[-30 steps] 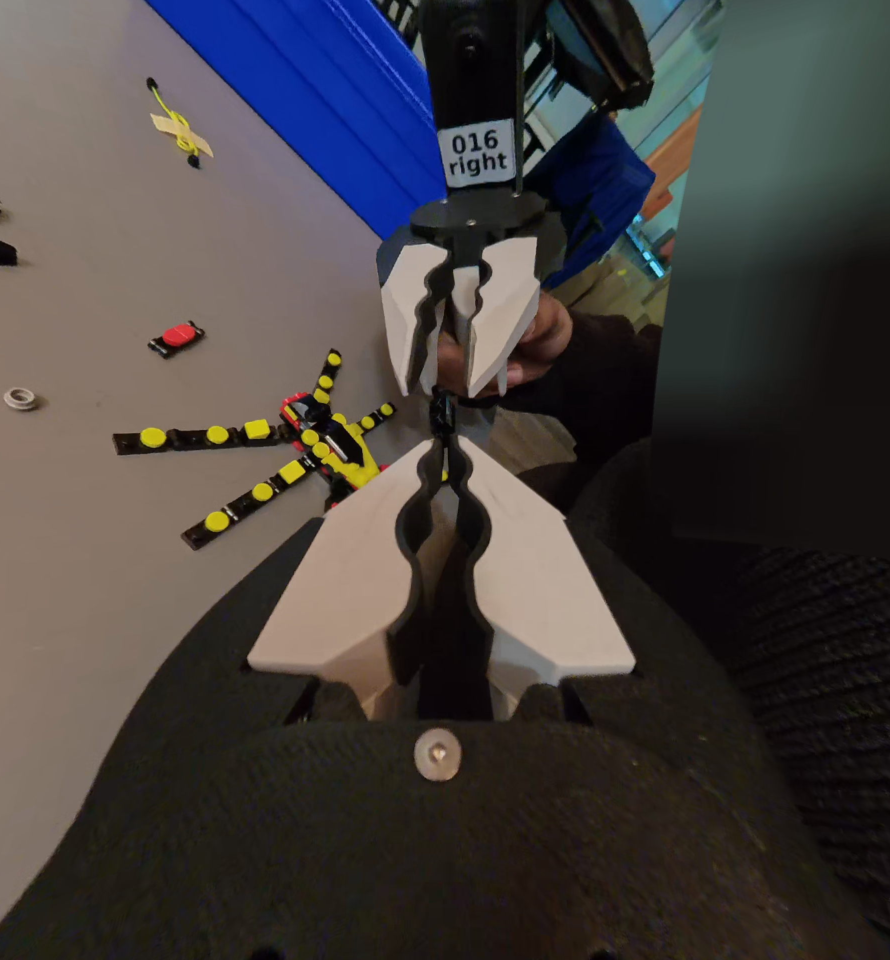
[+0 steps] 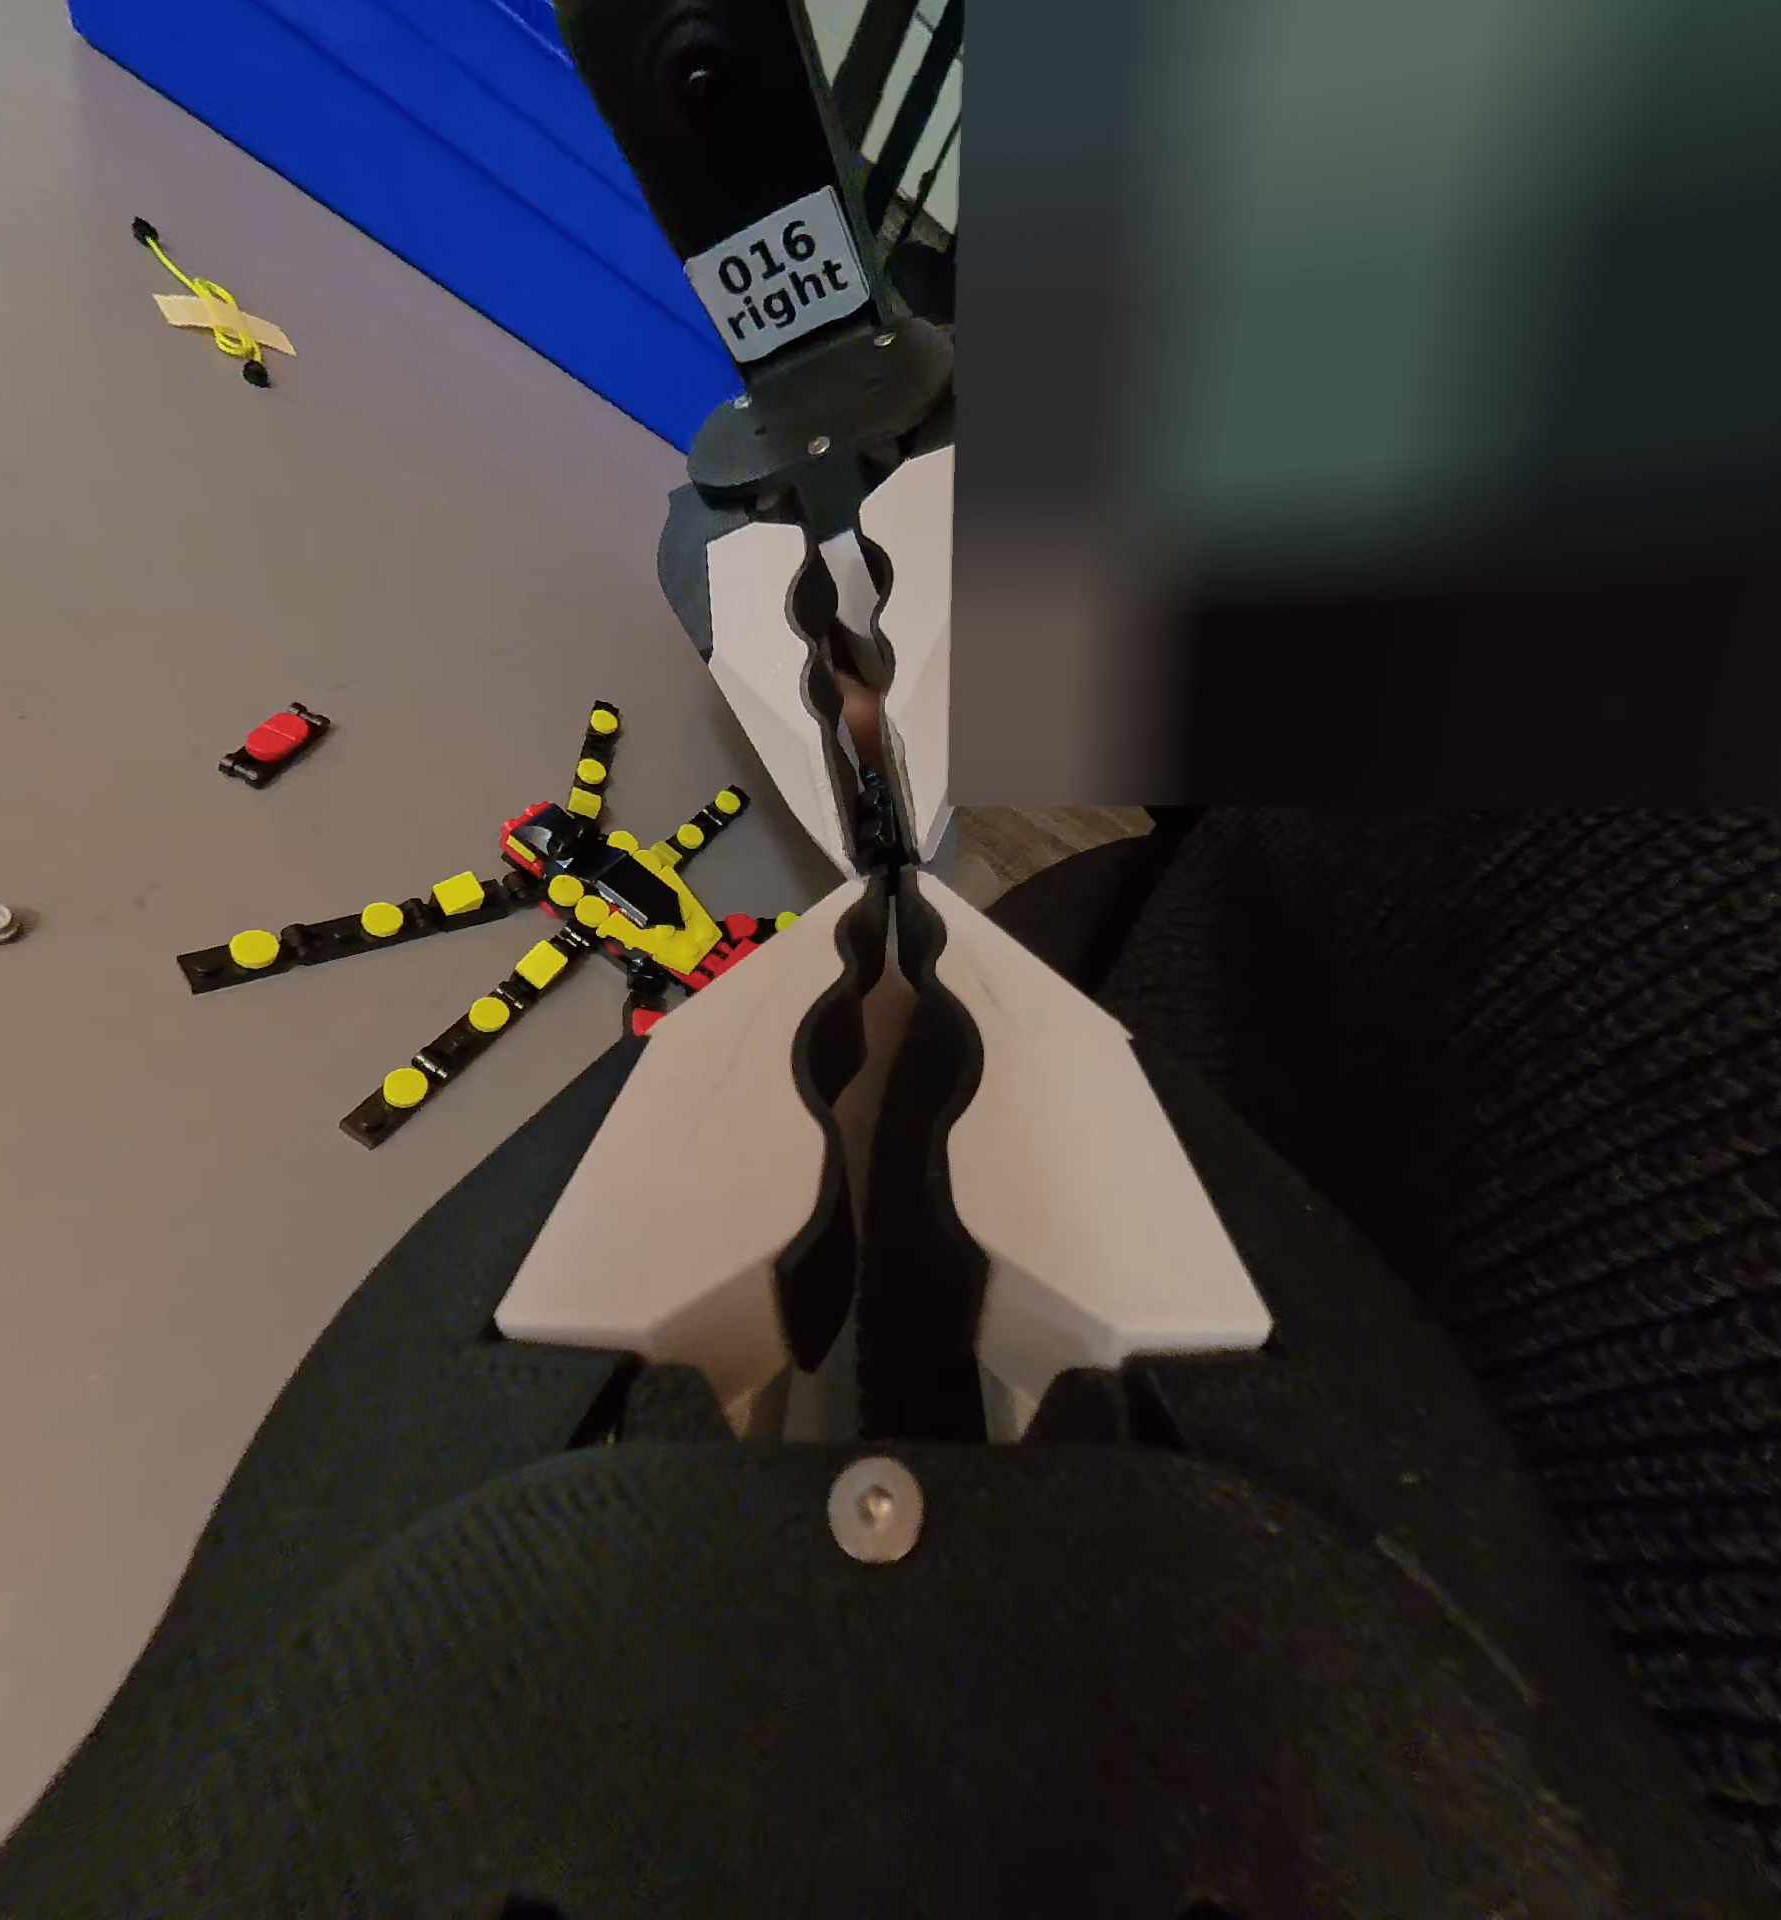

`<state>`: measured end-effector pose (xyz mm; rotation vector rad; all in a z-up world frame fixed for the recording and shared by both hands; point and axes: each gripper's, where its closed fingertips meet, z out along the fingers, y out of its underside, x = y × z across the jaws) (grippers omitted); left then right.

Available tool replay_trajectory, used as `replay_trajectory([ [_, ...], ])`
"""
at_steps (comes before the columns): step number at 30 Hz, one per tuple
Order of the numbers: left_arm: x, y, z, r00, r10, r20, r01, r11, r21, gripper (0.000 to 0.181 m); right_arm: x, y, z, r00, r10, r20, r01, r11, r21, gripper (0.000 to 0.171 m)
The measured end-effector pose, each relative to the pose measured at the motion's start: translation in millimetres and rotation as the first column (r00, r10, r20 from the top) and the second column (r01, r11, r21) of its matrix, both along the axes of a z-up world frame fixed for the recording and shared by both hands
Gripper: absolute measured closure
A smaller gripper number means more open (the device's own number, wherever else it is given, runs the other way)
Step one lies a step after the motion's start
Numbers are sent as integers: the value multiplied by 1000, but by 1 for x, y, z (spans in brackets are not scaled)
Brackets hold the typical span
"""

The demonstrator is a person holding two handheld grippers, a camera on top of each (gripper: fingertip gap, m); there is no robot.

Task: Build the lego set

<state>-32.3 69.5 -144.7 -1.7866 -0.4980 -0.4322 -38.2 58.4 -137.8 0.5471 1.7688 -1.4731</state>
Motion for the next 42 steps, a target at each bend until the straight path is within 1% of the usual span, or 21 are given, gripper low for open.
replay_trajectory([
  [6,0,-1,-2,1000,1,-8,-1,1000,-16,181,-1,-1,-2,999,-4,52,4,1000,1,165],
  [11,-3,-2,-2,1000,15,-4,-15,1000,-13,181,-4,-1,-2,989,-20,150,22,1000,-11,165],
  [15,-6,-3,-1,999,28,42,-28,1000,6,181,-9,-3,-1,975,-37,219,47,998,-43,165],
  [16,-7,-3,-1,997,28,67,-29,1000,13,181,-12,-2,0,971,-51,235,65,997,-52,165],
  [18,-7,-3,2,989,25,145,-33,998,51,181,-25,3,5,957,-100,272,127,988,-84,156],
  [19,-9,-4,4,981,28,190,-43,996,75,181,-30,7,6,952,-118,282,149,985,-91,157],
  [20,-10,-5,6,973,26,230,-50,994,101,181,-35,10,6,950,-139,280,170,982,-88,158],
  [22,-14,-7,8,957,28,287,-67,989,130,181,-41,13,6,948,-171,270,200,976,-82,153],
  [25,-16,-8,10,944,25,328,-80,985,156,181,-42,14,8,947,-177,268,207,974,-89,150],
  [38,-18,-9,11,936,19,352,-84,982,172,181,-34,9,7,955,-133,264,161,983,-87,147],
  [42,-16,-8,4,950,29,312,-71,990,123,181,-28,6,2,959,-109,263,129,990,-60,146],
])
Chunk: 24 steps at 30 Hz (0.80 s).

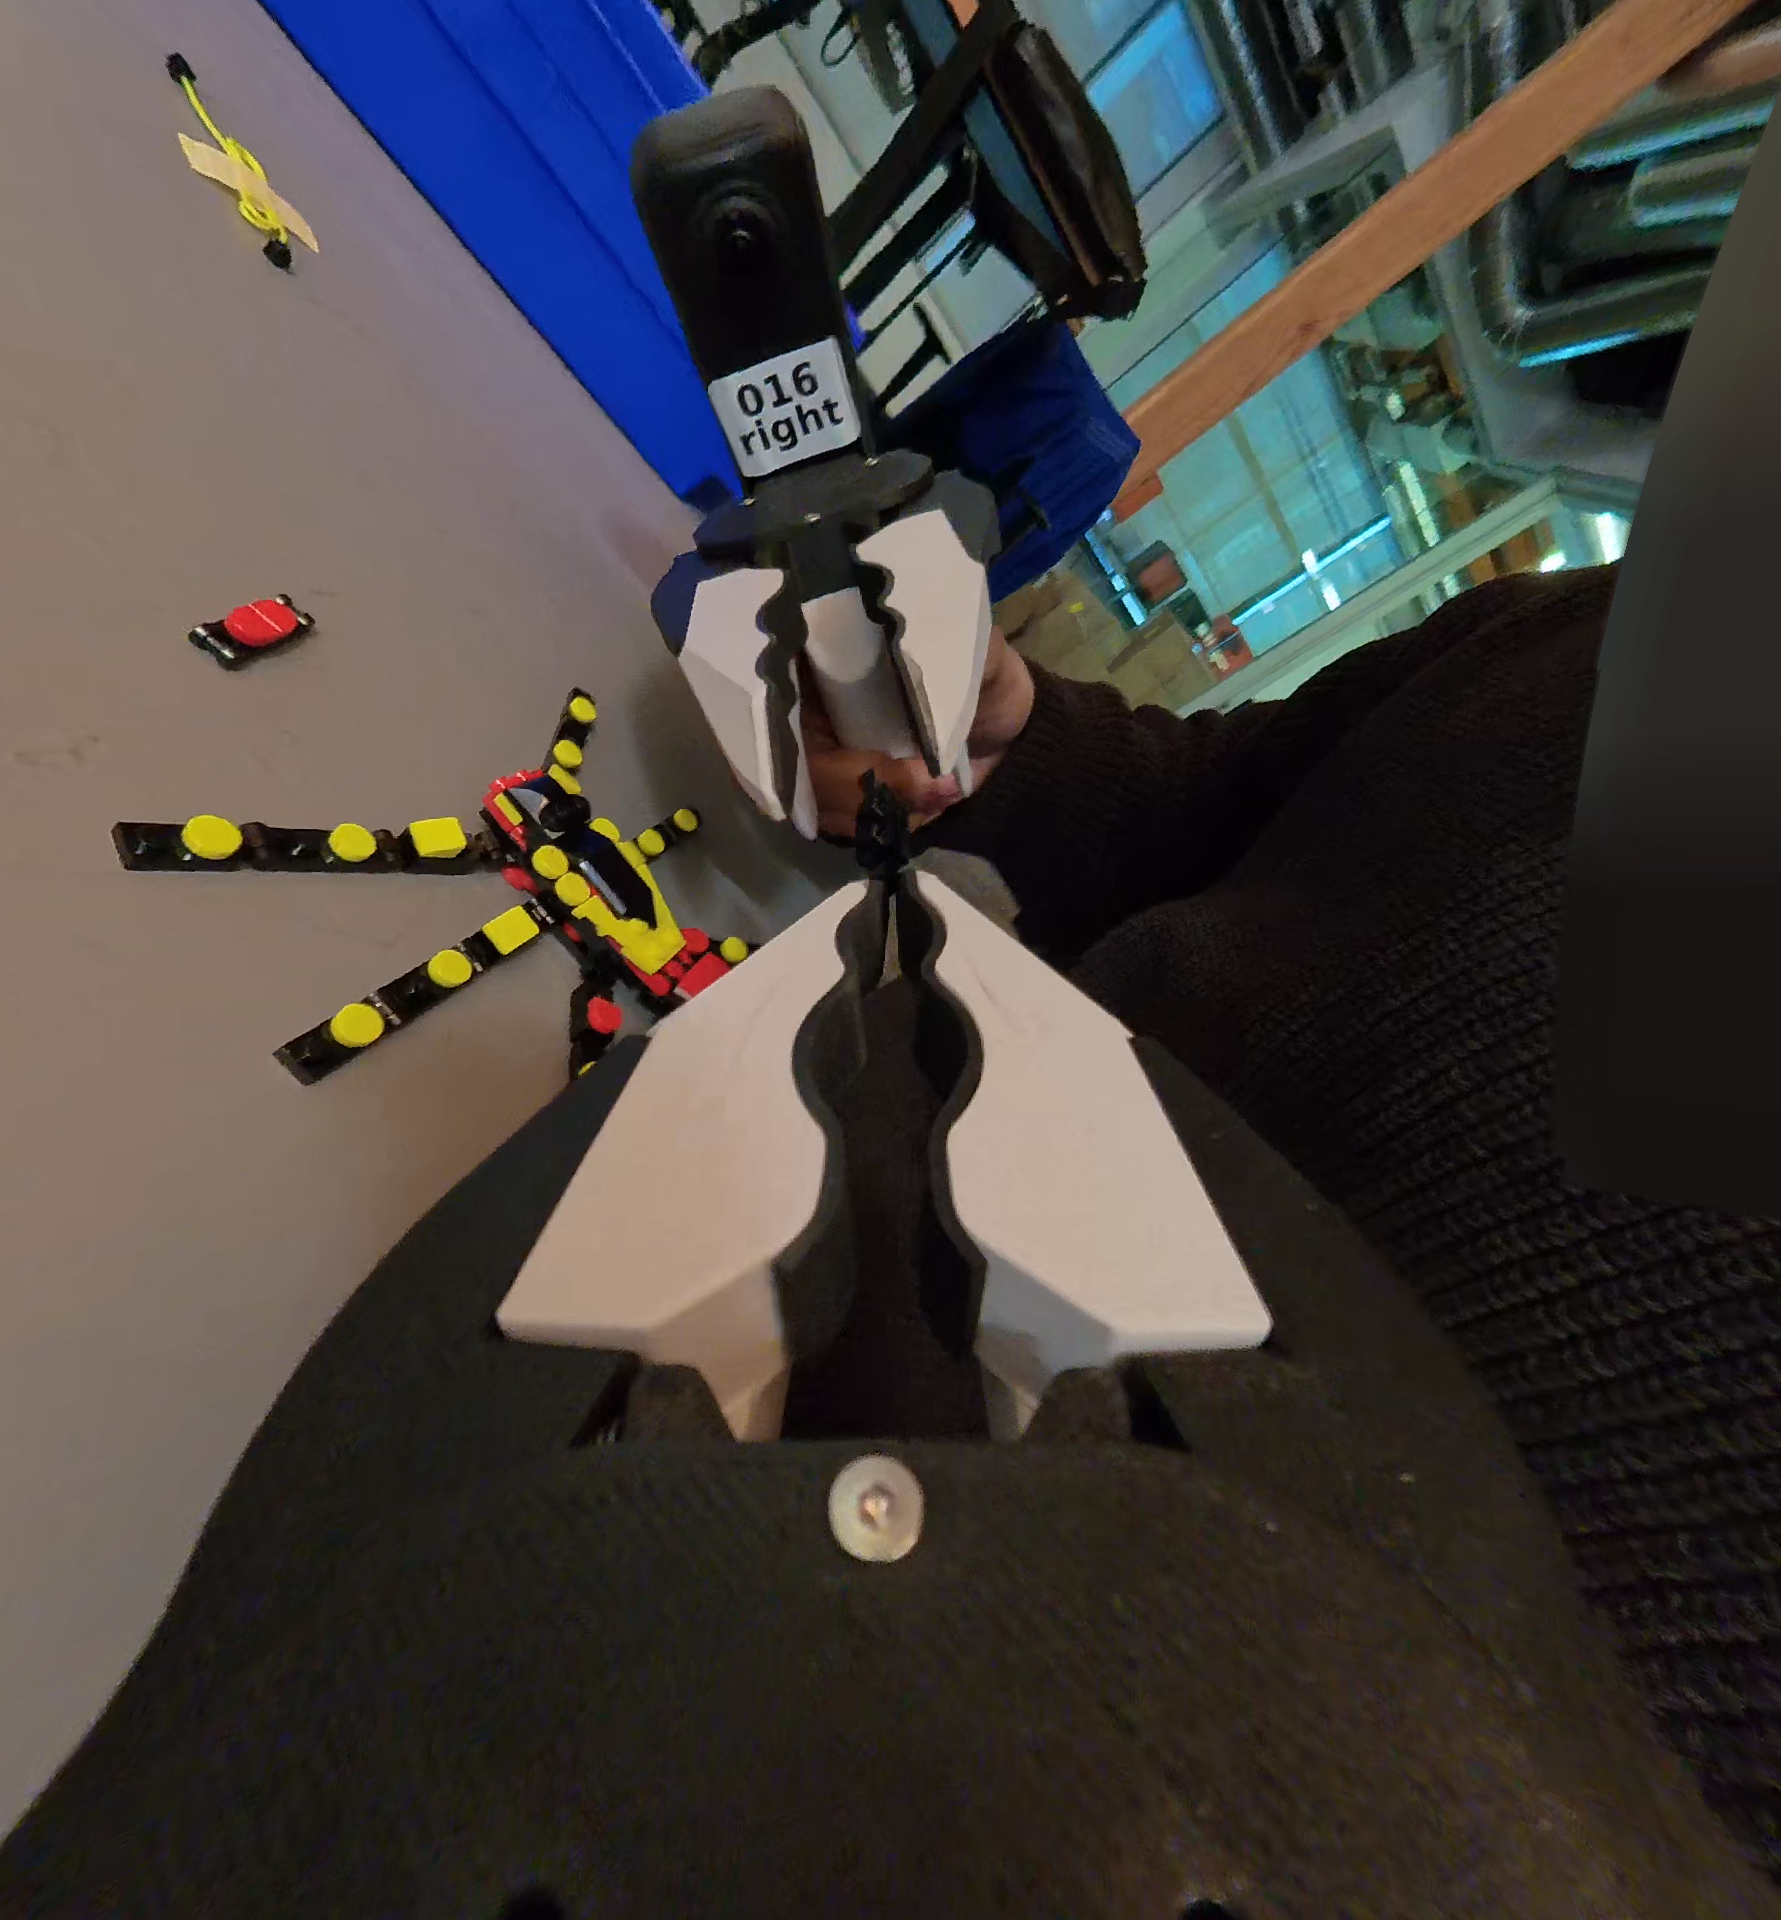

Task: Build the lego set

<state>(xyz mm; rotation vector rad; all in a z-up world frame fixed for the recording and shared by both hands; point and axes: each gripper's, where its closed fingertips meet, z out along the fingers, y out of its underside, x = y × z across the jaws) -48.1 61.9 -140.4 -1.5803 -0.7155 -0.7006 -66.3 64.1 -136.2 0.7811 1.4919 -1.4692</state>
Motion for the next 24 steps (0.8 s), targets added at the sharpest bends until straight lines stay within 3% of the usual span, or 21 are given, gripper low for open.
replay_trajectory([
  [3,4,2,-8,997,-16,-76,11,997,-75,181,10,-5,-8,999,47,-4,-47,998,44,148],
  [8,9,4,-16,982,-49,-185,19,986,-163,181,16,-7,-12,996,74,-48,-69,993,92,167],
  [13,11,6,-16,973,-59,-223,19,984,-177,181,18,-6,-12,994,85,-61,-79,992,96,166],
  [16,10,5,-14,976,-53,-209,19,987,-159,181,19,-7,-16,992,95,-78,-85,990,114,152],
  [19,9,4,-14,976,-49,-214,14,987,-162,181,21,-9,-14,992,104,-73,-96,990,101,165],
  [24,10,5,-14,974,-52,-218,18,987,-158,181,22,-9,-12,994,104,-37,-101,992,78,165],
])
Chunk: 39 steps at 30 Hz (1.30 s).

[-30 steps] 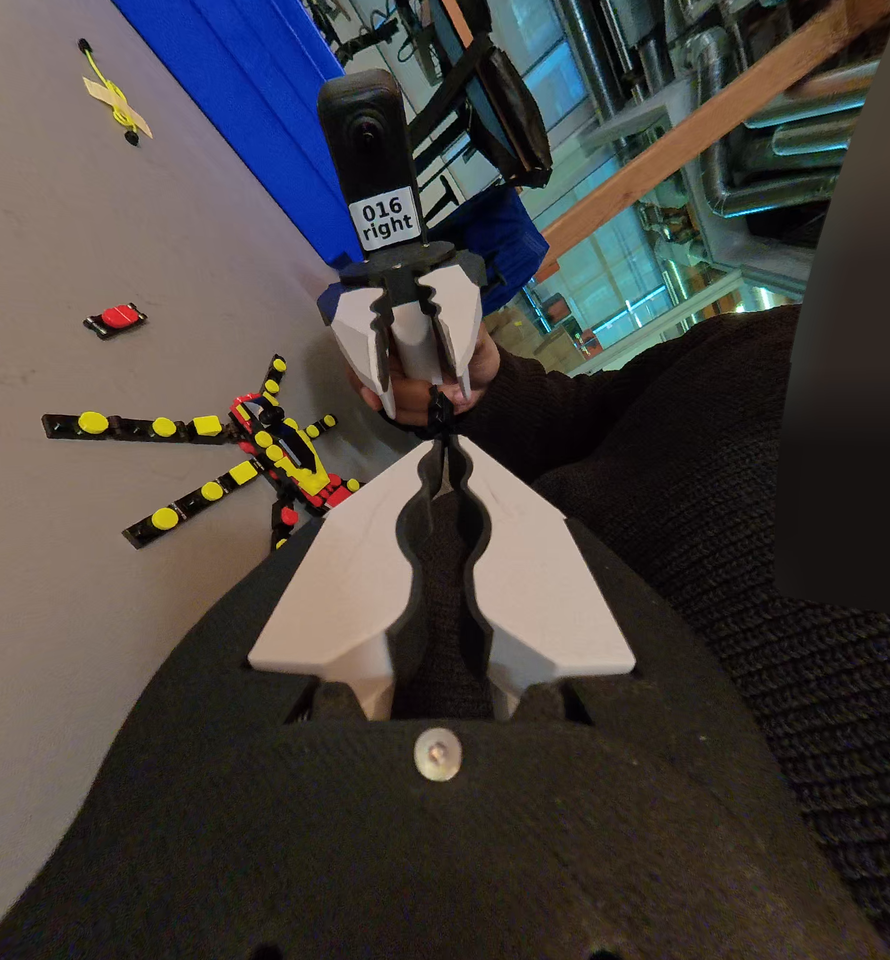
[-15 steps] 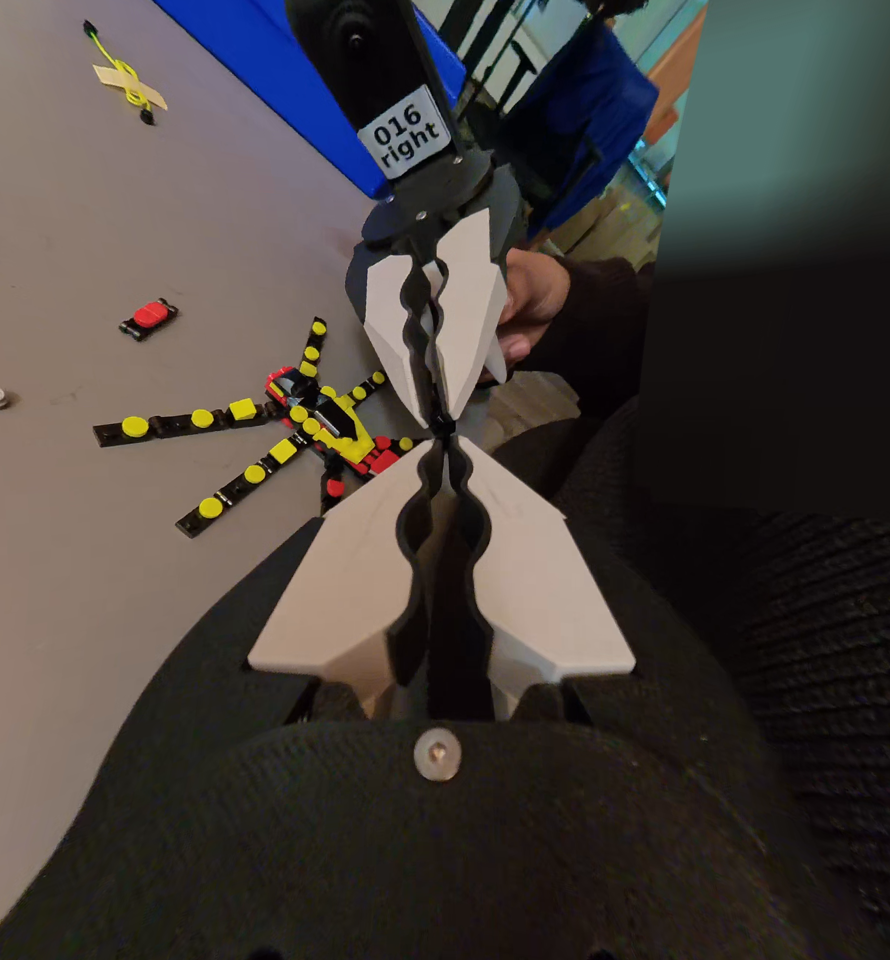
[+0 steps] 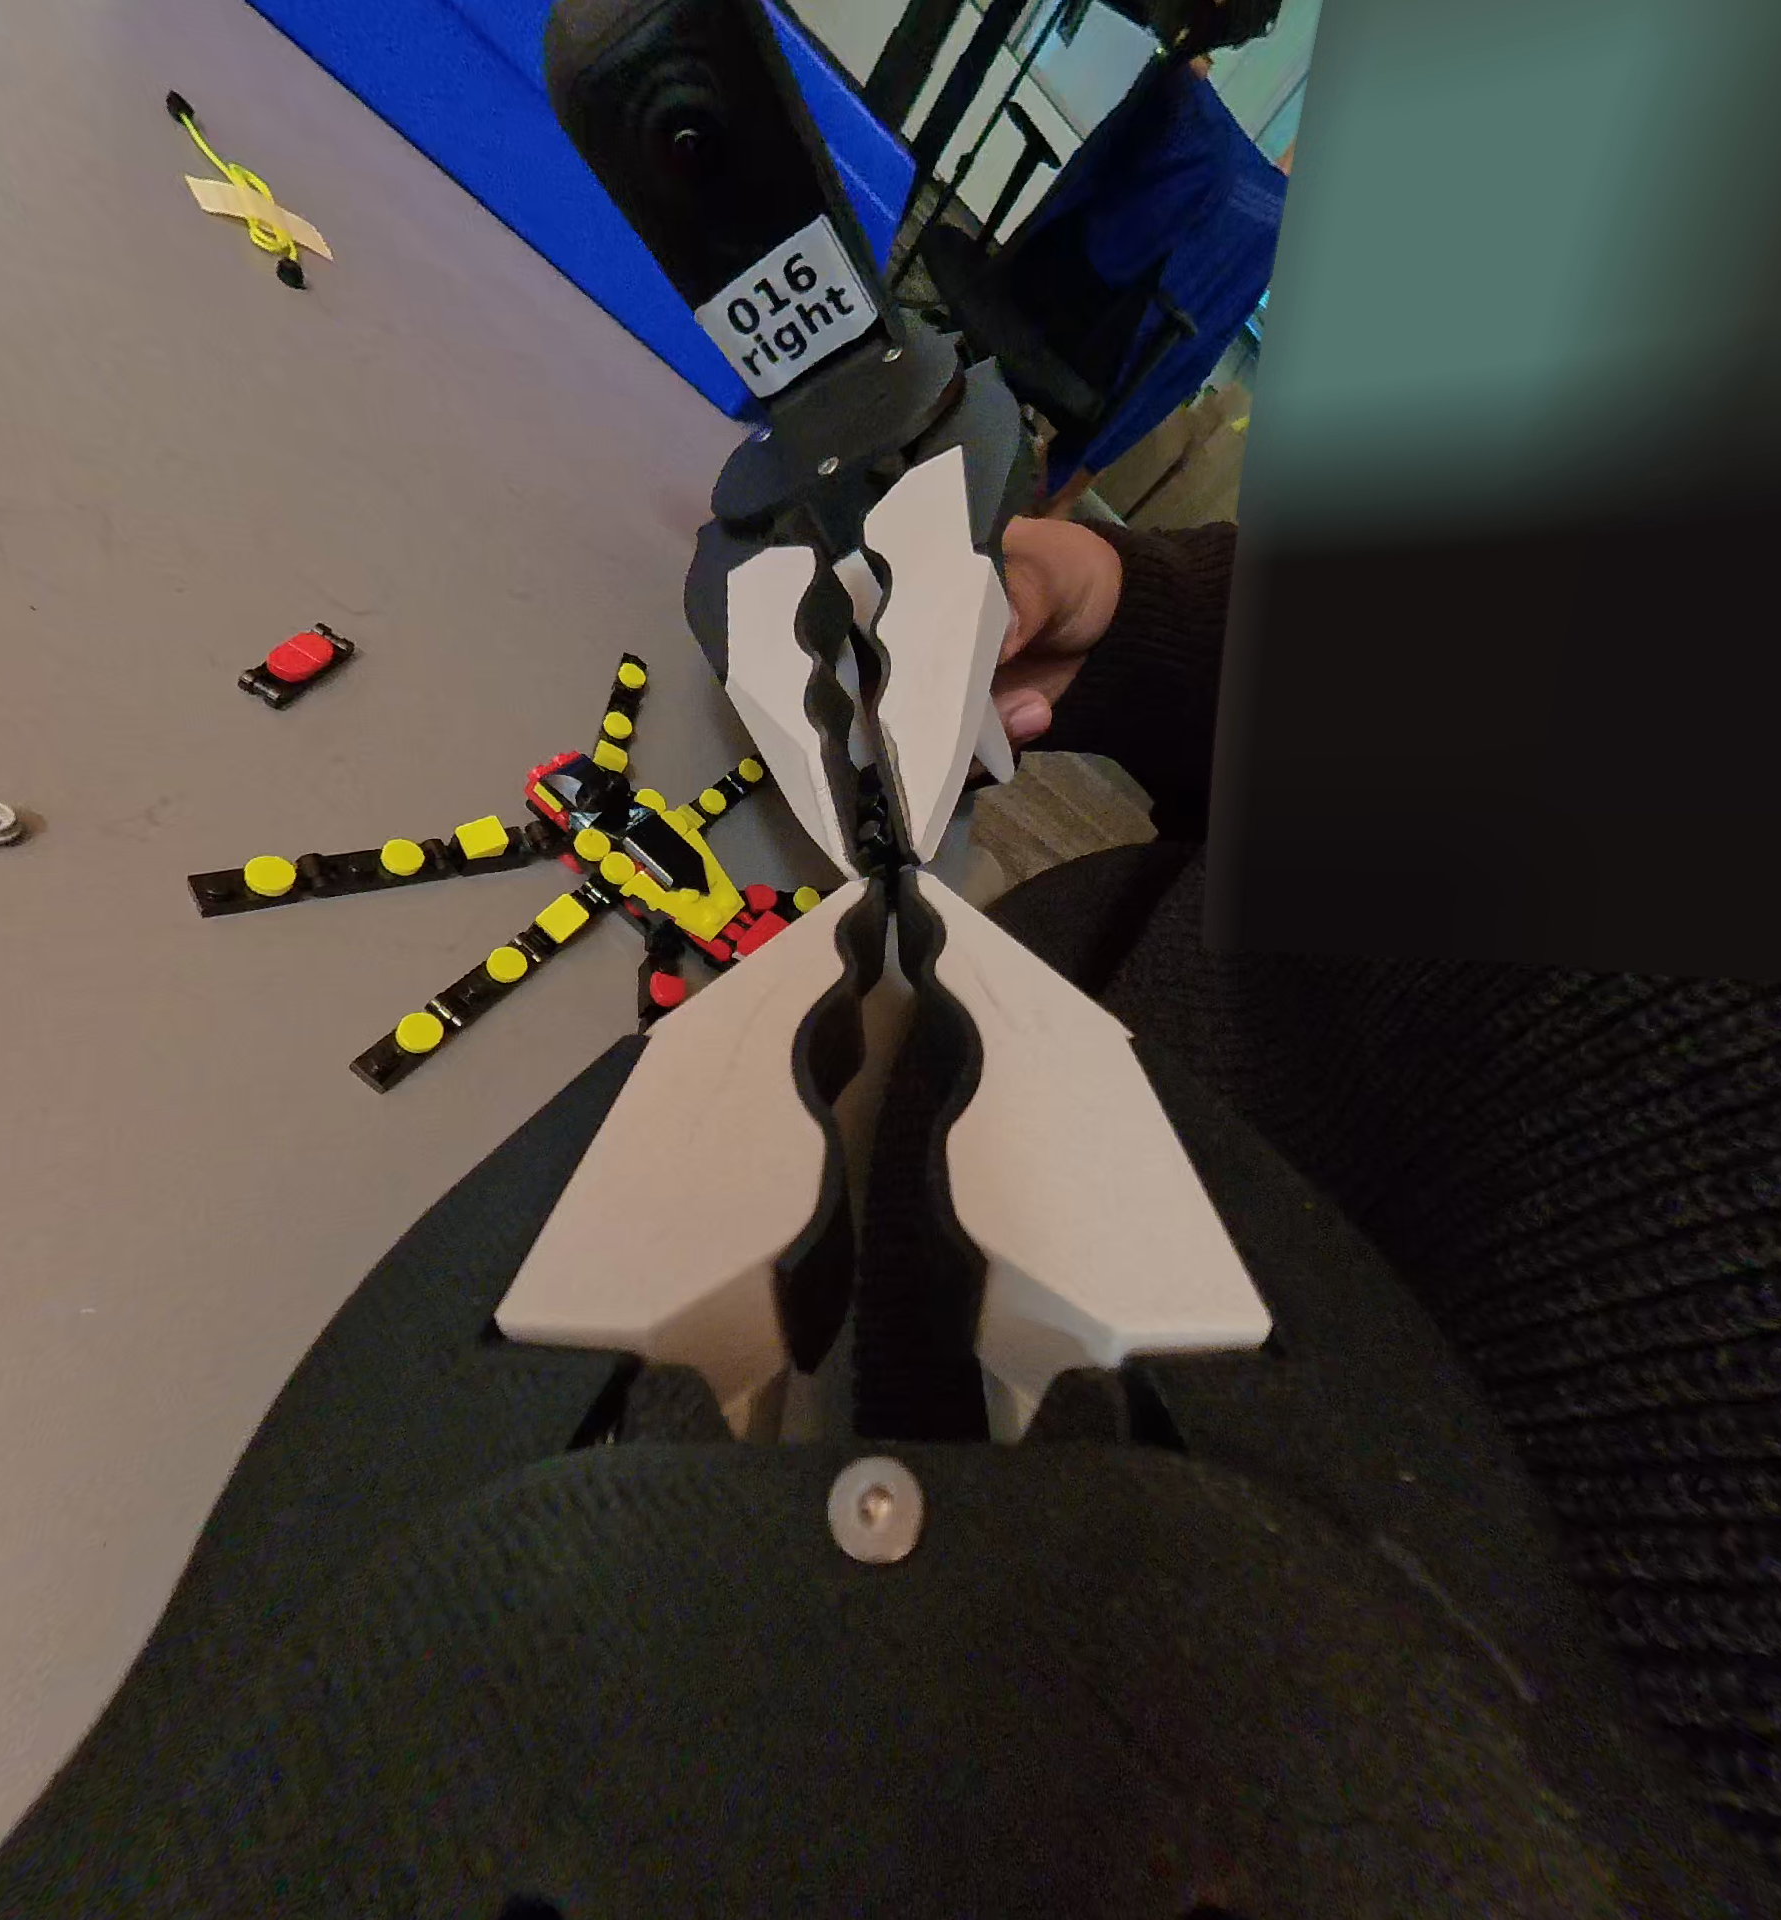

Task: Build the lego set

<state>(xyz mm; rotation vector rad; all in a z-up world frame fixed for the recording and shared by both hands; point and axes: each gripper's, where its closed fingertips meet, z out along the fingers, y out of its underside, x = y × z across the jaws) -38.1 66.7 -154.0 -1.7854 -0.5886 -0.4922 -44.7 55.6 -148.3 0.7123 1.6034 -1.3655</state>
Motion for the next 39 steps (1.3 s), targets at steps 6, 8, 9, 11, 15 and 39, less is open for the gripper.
replay_trajectory([
  [6,4,2,-1,1000,-16,-9,16,1000,-7,181,-3,3,3,1000,-9,12,10,1000,-22,171],
  [8,3,2,0,1000,-13,-8,13,1000,-3,181,-4,3,3,1000,-17,-2,17,1000,-19,171],
  [9,3,1,1,1000,-9,-5,9,1000,2,181,-5,2,2,1000,-26,-11,26,1000,-7,162],
  [11,1,0,2,1000,-2,-2,2,1000,7,181,-7,3,0,999,-33,-28,33,999,5,157],
  [15,-2,0,2,1000,17,-1,-17,1000,9,181,-9,4,-1,999,-42,-10,42,999,6,155],
  [39,-4,-1,1,1000,27,15,-27,1000,8,181,-6,2,1,999,-34,-7,34,999,-2,165],
])
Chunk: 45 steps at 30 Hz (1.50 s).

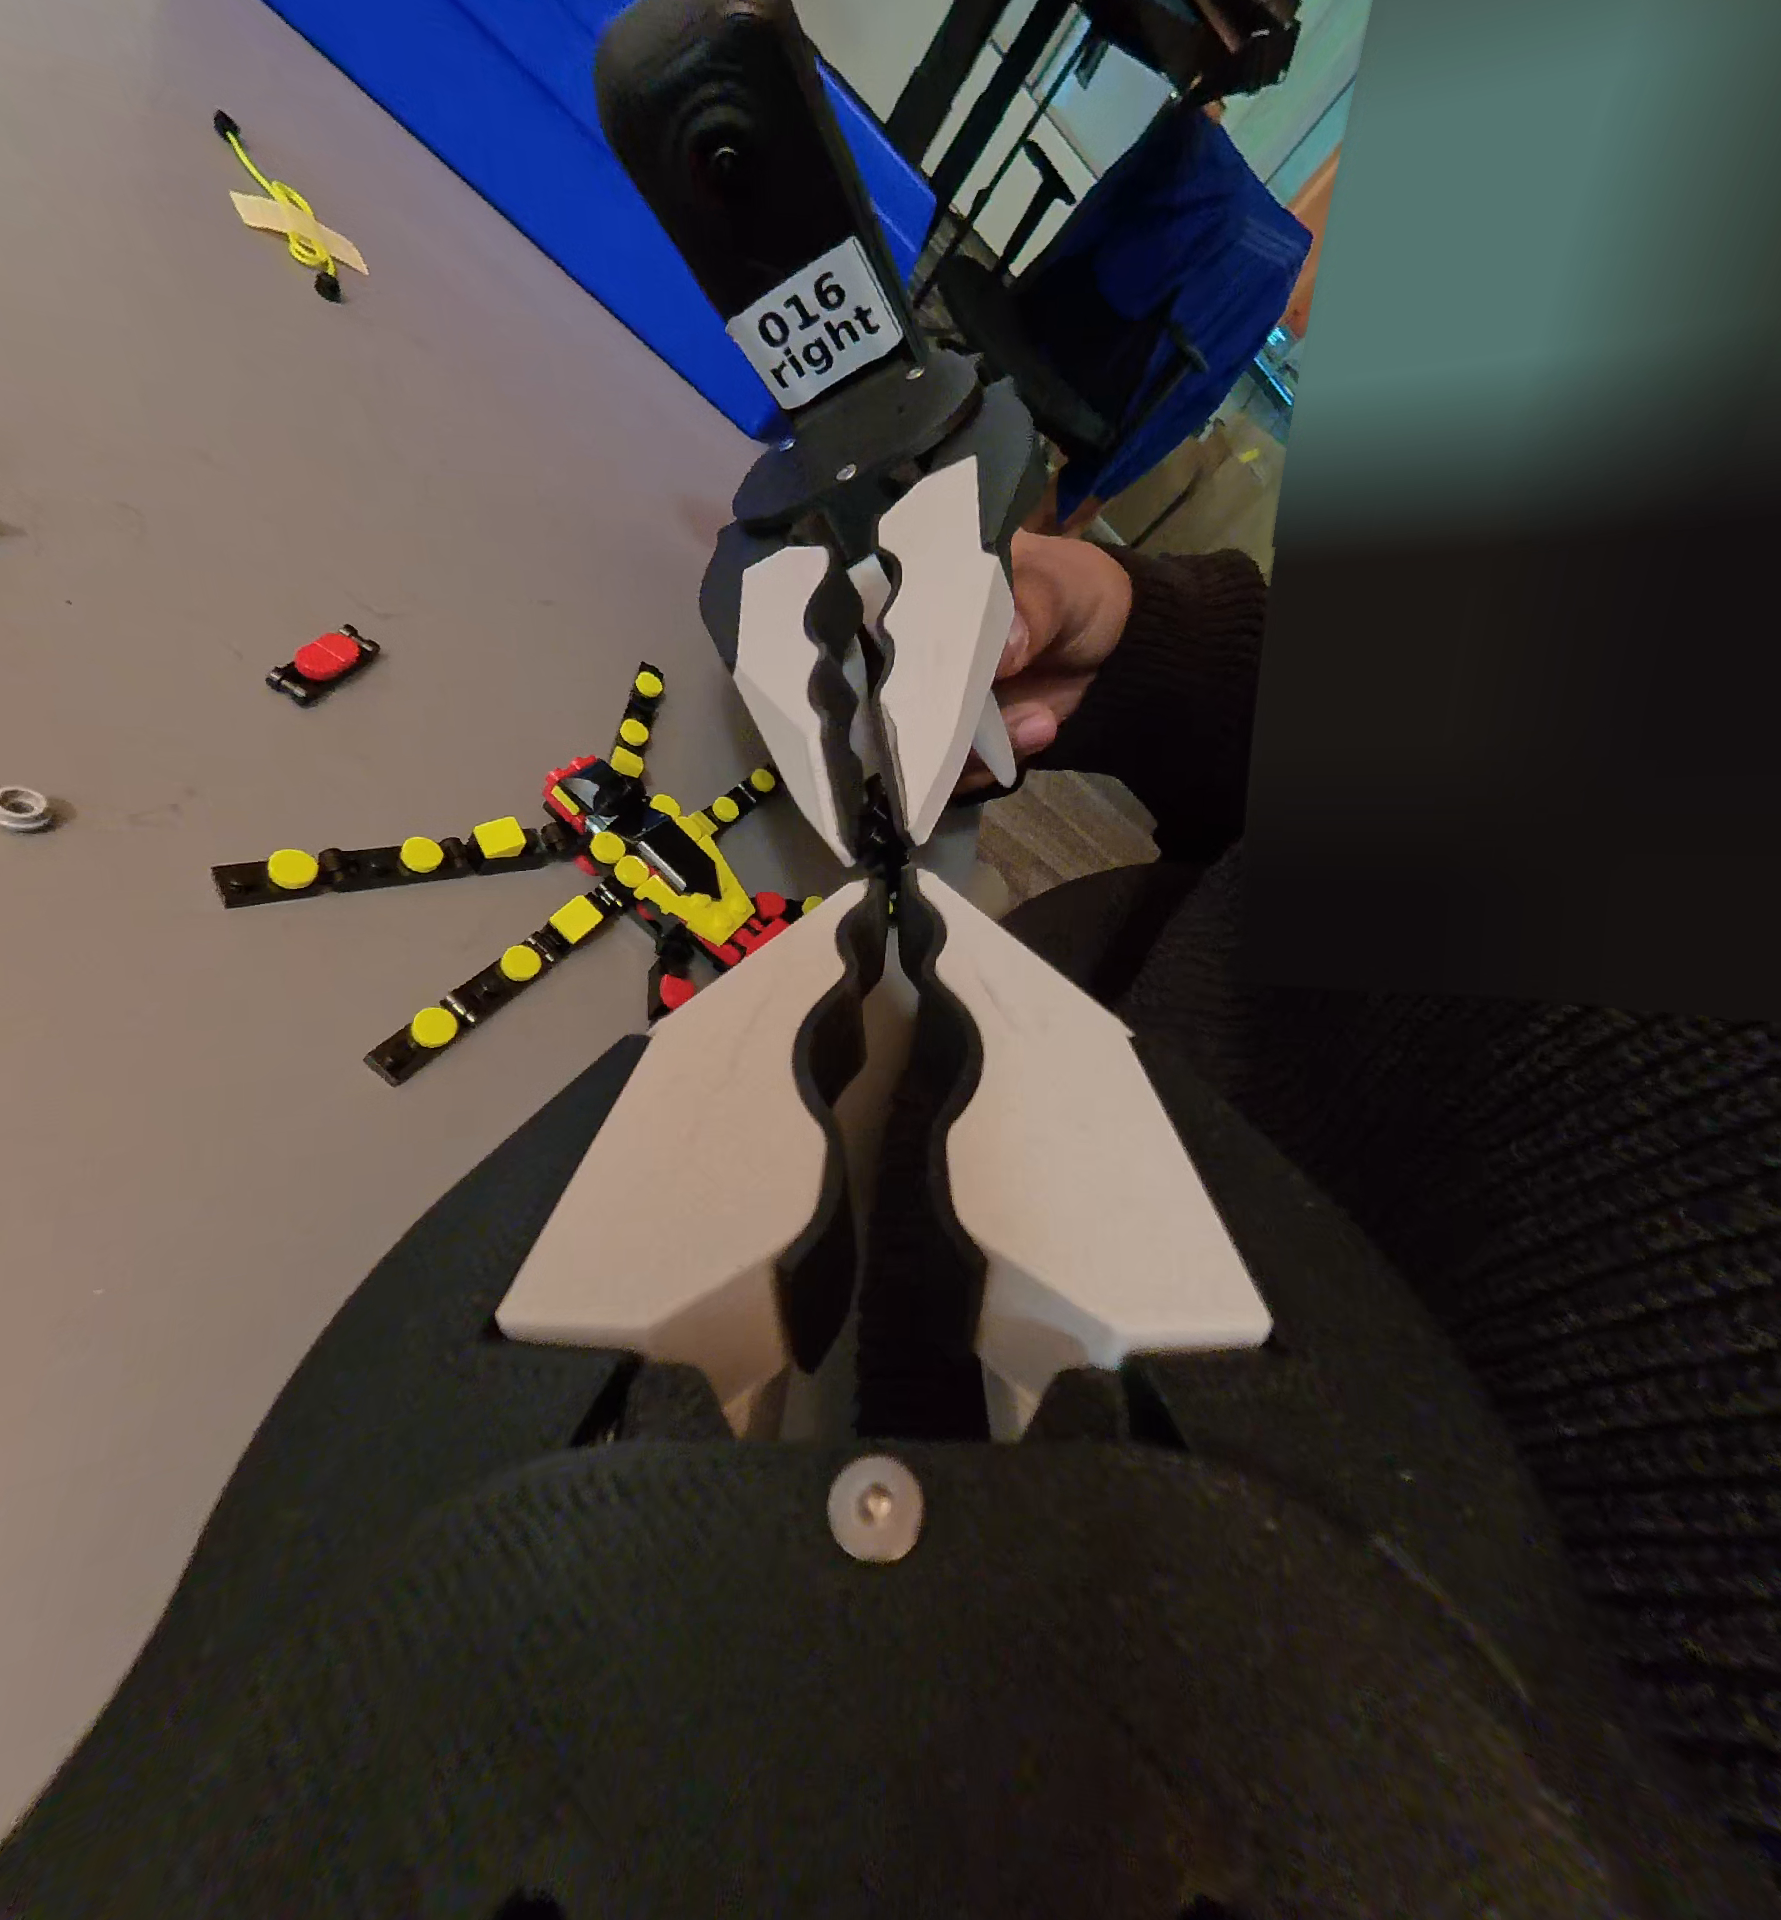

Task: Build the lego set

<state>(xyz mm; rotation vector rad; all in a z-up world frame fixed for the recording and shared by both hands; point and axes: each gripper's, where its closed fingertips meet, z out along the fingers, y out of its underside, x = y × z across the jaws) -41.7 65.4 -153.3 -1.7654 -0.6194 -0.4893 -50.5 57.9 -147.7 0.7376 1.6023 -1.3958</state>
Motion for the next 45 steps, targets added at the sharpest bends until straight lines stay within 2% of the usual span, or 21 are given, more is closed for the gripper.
replay_trajectory([
  [13,2,1,0,1000,-11,9,11,1000,6,181,2,0,0,999,16,38,-16,1000,-13,164],
  [22,0,1,0,999,8,-51,-8,1000,-8,181,1,0,0,998,6,67,-6,1000,-3,165],
  [45,-6,2,2,998,53,-37,-53,999,9,181,-5,-1,2,999,-23,34,24,1000,-3,165],
])
